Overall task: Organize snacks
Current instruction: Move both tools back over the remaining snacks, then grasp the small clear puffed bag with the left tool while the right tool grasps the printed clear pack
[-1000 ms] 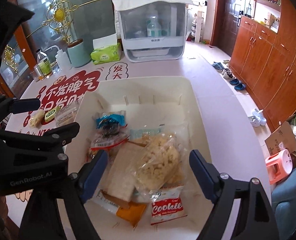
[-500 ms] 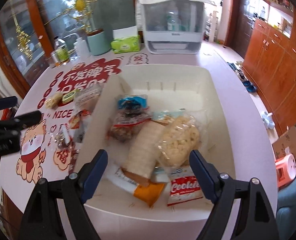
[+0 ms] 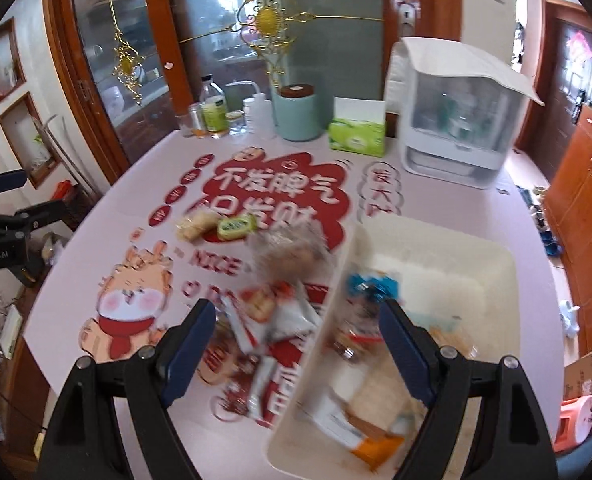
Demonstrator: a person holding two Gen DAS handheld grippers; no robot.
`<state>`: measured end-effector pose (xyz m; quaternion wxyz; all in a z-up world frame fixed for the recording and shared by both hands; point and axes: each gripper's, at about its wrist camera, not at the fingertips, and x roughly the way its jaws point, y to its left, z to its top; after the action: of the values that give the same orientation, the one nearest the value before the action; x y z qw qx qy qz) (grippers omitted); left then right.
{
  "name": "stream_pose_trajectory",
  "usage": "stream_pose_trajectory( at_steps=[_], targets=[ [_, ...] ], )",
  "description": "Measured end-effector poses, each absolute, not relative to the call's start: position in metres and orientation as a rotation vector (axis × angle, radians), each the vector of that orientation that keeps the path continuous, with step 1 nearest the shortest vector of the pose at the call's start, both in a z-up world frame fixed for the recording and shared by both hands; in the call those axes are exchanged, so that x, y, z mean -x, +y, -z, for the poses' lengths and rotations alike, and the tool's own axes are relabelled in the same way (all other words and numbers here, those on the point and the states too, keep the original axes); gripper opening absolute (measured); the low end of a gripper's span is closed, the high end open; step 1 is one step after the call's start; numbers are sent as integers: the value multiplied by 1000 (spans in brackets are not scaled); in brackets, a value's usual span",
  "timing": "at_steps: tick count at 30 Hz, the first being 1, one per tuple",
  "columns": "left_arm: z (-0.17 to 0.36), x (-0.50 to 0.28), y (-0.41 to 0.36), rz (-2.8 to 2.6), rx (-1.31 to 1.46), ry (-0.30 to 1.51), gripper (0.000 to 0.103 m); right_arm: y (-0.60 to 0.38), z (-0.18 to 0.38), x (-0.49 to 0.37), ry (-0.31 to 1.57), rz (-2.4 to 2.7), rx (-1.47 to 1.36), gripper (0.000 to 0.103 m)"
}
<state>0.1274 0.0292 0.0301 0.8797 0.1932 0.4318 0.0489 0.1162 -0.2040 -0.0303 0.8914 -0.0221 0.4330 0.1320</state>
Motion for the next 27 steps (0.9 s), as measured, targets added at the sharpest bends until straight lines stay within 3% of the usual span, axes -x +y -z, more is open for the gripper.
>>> stream_pose_trajectory(
  at_steps=[6,11,21,27],
  targets=[
    [-26,-188,38,-10,-510,880,92,-179,13,-168,962,-277,-68,84],
    [10,-249,46,118,-495,951,93,-166,26,-220,1067,-178,-191,84],
    [144,-323,61,313,-425,1130,92,-164,122,-288,1290,126,-434,84],
    [190,-335,65,377,-358,1183,92,-164,163,-303,1338,257,-513,84]
  ],
)
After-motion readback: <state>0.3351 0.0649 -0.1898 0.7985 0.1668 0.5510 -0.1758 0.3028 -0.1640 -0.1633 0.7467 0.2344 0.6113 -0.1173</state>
